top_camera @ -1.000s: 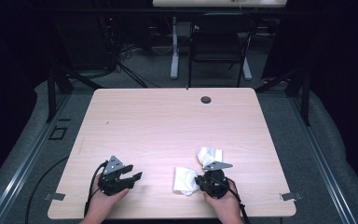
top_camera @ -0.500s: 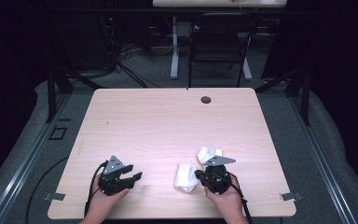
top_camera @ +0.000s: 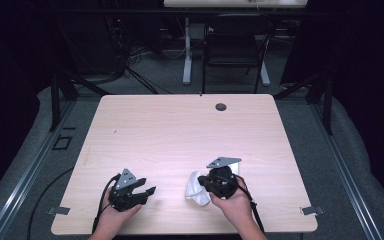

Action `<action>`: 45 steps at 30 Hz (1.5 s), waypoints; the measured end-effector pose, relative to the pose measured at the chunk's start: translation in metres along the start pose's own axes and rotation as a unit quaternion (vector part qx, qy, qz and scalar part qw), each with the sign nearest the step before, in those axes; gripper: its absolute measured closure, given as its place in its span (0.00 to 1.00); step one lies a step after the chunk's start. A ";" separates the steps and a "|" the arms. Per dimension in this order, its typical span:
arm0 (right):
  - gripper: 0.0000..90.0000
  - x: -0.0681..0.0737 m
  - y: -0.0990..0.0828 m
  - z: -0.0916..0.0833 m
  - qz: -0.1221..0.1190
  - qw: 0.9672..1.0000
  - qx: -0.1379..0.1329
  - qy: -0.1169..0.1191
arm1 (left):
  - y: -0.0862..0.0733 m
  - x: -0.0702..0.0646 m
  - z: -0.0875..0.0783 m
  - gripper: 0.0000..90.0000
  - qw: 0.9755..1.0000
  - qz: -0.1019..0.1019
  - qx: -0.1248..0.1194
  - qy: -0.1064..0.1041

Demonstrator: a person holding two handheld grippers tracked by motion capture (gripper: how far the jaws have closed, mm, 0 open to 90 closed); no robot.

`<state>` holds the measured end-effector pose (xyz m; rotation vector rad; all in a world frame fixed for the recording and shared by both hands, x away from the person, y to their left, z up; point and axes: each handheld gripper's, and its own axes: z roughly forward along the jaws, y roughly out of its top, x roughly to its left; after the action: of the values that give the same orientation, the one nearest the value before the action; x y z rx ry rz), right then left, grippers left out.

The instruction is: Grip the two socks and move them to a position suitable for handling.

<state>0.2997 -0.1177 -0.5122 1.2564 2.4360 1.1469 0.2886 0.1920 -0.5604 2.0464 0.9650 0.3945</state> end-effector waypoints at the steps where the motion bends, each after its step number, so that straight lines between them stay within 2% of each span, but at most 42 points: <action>1: 0.98 0.001 0.002 0.002 -0.008 1.000 0.001 0.002 | 0.000 0.001 0.000 0.55 1.000 -0.003 0.000 0.000; 4: 0.98 0.005 0.006 0.006 -0.014 1.000 0.001 0.003 | 0.000 0.003 -0.001 0.55 1.000 -0.009 -0.001 -0.001; 5: 0.98 0.008 0.011 0.011 -0.021 1.000 0.008 0.008 | 0.000 0.004 -0.001 0.55 1.000 -0.012 -0.004 -0.002; 7: 0.98 0.011 0.013 0.017 -0.020 1.000 0.011 0.011 | 0.000 0.004 -0.002 0.55 1.000 -0.011 -0.004 -0.002; 13: 0.97 0.017 0.018 0.046 -0.032 0.999 0.024 0.021 | 0.000 0.007 -0.003 0.54 1.000 -0.013 -0.005 0.002; 14: 0.97 0.017 0.018 0.046 -0.032 0.999 0.024 0.021 | 0.000 0.007 -0.003 0.54 1.000 -0.013 -0.005 0.002; 15: 0.97 0.019 0.018 0.059 -0.036 0.999 0.025 0.025 | 0.000 0.009 -0.003 0.54 1.000 -0.016 -0.005 0.003; 18: 0.95 0.022 0.016 0.071 -0.030 0.999 0.025 0.028 | 0.000 0.009 -0.003 0.54 1.000 -0.019 -0.005 0.002; 21: 0.85 0.022 0.013 0.078 -0.015 0.999 0.012 0.033 | 0.000 0.008 -0.003 0.54 1.000 -0.014 -0.005 0.003; 24: 0.74 0.021 0.013 0.069 -0.004 0.999 -0.016 0.041 | 0.000 0.006 -0.002 0.53 1.000 -0.009 -0.004 0.004; 29: 0.73 0.016 0.010 0.038 -0.017 0.998 -0.051 0.029 | 0.001 0.006 -0.001 0.53 1.000 -0.007 -0.005 0.007; 31: 0.73 0.010 0.007 0.029 -0.009 0.998 -0.050 0.032 | 0.002 0.005 0.000 0.53 1.000 -0.010 -0.005 0.006; 34: 0.75 0.002 -0.003 0.024 -0.012 0.999 -0.037 0.011 | 0.007 0.003 0.005 0.54 1.000 -0.011 -0.008 0.001; 35: 0.75 0.002 -0.003 0.024 -0.012 0.999 -0.037 0.011 | 0.007 0.003 0.005 0.55 1.000 -0.011 -0.008 0.001; 36: 0.76 -0.003 -0.012 0.025 -0.015 1.000 -0.022 -0.001 | 0.009 0.002 0.006 0.55 1.000 -0.009 -0.008 -0.001; 38: 0.77 -0.007 -0.021 0.027 -0.009 1.000 -0.009 -0.013 | 0.012 -0.002 0.011 0.59 1.000 -0.001 -0.004 -0.007; 41: 0.79 -0.012 -0.030 0.027 0.000 1.000 0.002 -0.014 | 0.018 -0.007 0.021 0.68 1.000 0.019 0.005 -0.009; 43: 0.80 -0.012 -0.032 0.027 0.004 1.000 0.004 -0.016 | 0.021 -0.009 0.030 0.73 0.999 0.030 0.011 -0.010; 45: 0.81 -0.012 -0.031 0.026 -0.001 1.000 0.009 -0.019 | 0.024 -0.011 0.039 0.77 0.999 0.033 0.016 -0.012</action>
<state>0.2996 -0.1230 -0.5544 1.2700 2.4257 1.0924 0.3155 0.1540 -0.5652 2.1123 0.8967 0.3913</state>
